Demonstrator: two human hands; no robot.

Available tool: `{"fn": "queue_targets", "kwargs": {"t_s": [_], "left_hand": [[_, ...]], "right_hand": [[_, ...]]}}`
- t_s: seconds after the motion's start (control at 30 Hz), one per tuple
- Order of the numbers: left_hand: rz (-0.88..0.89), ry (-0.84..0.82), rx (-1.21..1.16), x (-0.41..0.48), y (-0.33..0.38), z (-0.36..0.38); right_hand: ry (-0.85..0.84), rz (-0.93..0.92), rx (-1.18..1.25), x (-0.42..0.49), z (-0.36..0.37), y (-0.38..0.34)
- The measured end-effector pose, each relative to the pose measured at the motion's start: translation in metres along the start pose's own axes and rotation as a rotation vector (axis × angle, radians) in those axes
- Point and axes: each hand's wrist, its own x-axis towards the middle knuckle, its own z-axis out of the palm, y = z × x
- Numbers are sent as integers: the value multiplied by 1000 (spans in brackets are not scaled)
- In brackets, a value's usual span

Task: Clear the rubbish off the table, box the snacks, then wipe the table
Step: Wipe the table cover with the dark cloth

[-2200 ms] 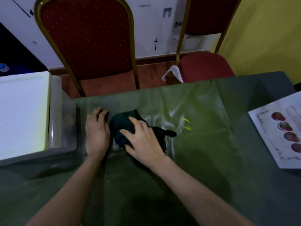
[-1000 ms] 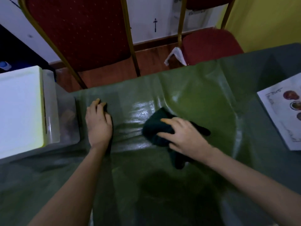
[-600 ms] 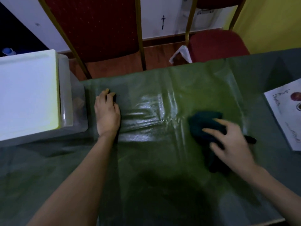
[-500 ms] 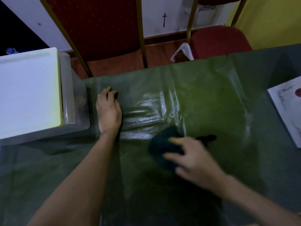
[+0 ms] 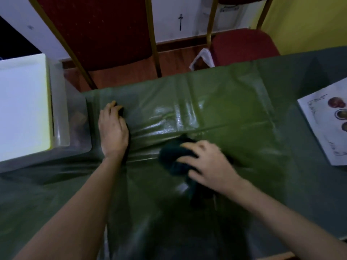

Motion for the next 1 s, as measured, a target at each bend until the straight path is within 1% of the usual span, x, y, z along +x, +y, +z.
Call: {"fn": "queue_targets", "kwargs": {"t_s": [0.1, 0.2, 0.27, 0.3, 0.37, 0.5, 0.57, 0.63, 0.67, 0.73, 0.87, 1.0], "left_hand": [[-2, 4, -7, 0, -2, 2], [-1, 3, 5, 0, -2, 3], [-14, 6, 4, -1, -1, 4], [-14, 7, 6, -2, -1, 3], [-6, 15, 15, -3, -2, 3], [2, 7, 38, -2, -2, 2], [10, 4, 50, -2, -3, 3], [21, 7, 64, -2, -5, 2], [31, 7, 68, -2, -4, 3], [45, 8, 76, -2, -3, 4], [33, 14, 82, -3, -4, 5], [62, 15, 72, -3, -8, 8]], "right_hand": [[95, 339, -6, -30, -23, 58], [215, 644, 0, -61, -35, 95], [283, 772, 14, -69, -35, 100], [302, 792, 29, -67, -33, 97], [323, 718, 82, -45, -30, 83], [314, 331, 198, 29, -18, 24], [242, 197, 207, 61, -3, -8], [81, 106, 145, 79, 15, -28], [23, 101, 109, 81, 23, -29], [10, 115, 85, 79, 31, -25], [67, 138, 61, 70, 27, -12], [142, 305, 93, 48, 9, 24]]}}
